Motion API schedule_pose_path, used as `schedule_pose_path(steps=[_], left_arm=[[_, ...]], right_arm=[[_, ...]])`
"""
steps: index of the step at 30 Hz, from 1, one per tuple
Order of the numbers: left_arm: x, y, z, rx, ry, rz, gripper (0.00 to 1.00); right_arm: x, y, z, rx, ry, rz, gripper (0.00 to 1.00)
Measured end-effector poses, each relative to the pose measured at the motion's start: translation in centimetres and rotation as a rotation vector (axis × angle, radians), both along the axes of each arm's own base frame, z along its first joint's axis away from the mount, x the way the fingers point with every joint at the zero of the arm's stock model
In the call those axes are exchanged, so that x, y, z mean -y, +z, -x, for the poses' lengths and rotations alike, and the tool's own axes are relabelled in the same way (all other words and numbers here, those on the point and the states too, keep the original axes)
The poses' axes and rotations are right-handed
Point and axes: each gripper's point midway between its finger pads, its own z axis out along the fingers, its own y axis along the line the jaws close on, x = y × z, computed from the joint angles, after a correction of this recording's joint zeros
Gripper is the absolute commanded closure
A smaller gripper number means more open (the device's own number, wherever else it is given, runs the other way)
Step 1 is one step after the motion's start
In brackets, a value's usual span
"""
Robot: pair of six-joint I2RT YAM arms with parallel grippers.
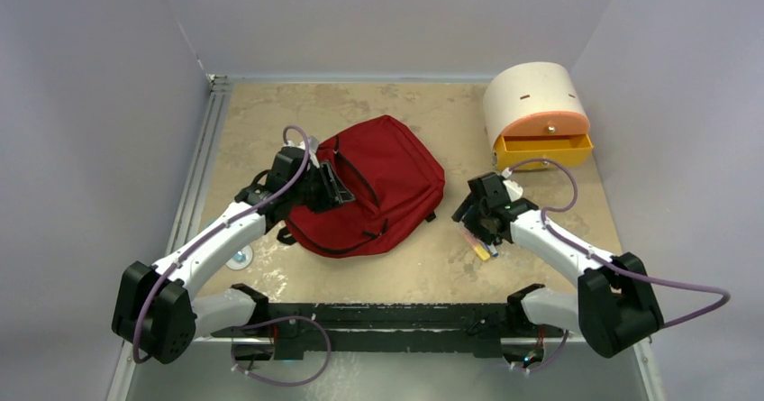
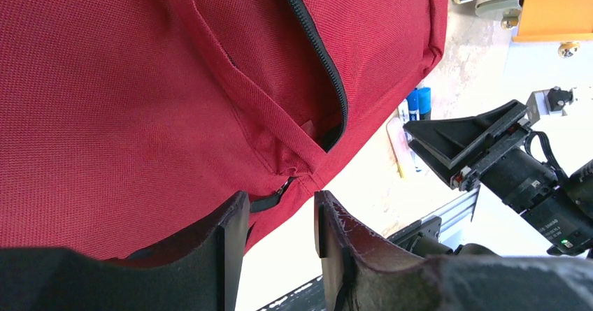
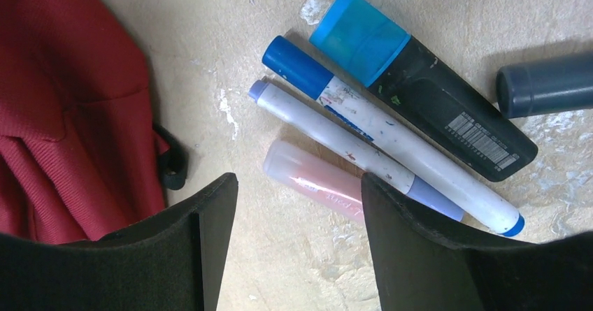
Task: Pack the student bag
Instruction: Adjust the stationery at the center of the board.
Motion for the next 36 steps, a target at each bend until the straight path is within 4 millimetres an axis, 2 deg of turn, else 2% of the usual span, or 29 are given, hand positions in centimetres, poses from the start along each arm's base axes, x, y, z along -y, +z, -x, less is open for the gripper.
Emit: schedule_pose_path(steps=[6,15,19,26,32,36], left_arm=[[0.0,0.0,0.0,0.000,0.000,0.000,0.62],[0.1,-0.1,0.1,-0.003,-0.003,0.003,0.62],[0.1,-0.2,0.1,-0.010,-0.004,0.003,0.62],[0.1,-0.4,0.1,-0.014,-0.005,0.001,0.62],[-0.1,-1.0,0.6,-0.029,-0.009,-0.004,0.61],[0.1,-0.7,0.7,-0.021,-0.017,0.004,0.61]], right_arm=[[-0.1,-1.6,0.4,-0.043,0.015,0.010,0.32],[-1.4,-0.8,1.4,-0.007,0.094,-0.077,0.32],[-1.2,0.0,1.2,0.012,0.093,-0.066,0.33],[-0.8,2.6,-0.6,0.088,0.071,-0.036,0.33],[-0.4,1.3,0.0,0.026,0.079,-0.002,0.33],[-0.4,1.4,0.1,0.030,0.108,0.011,0.33]])
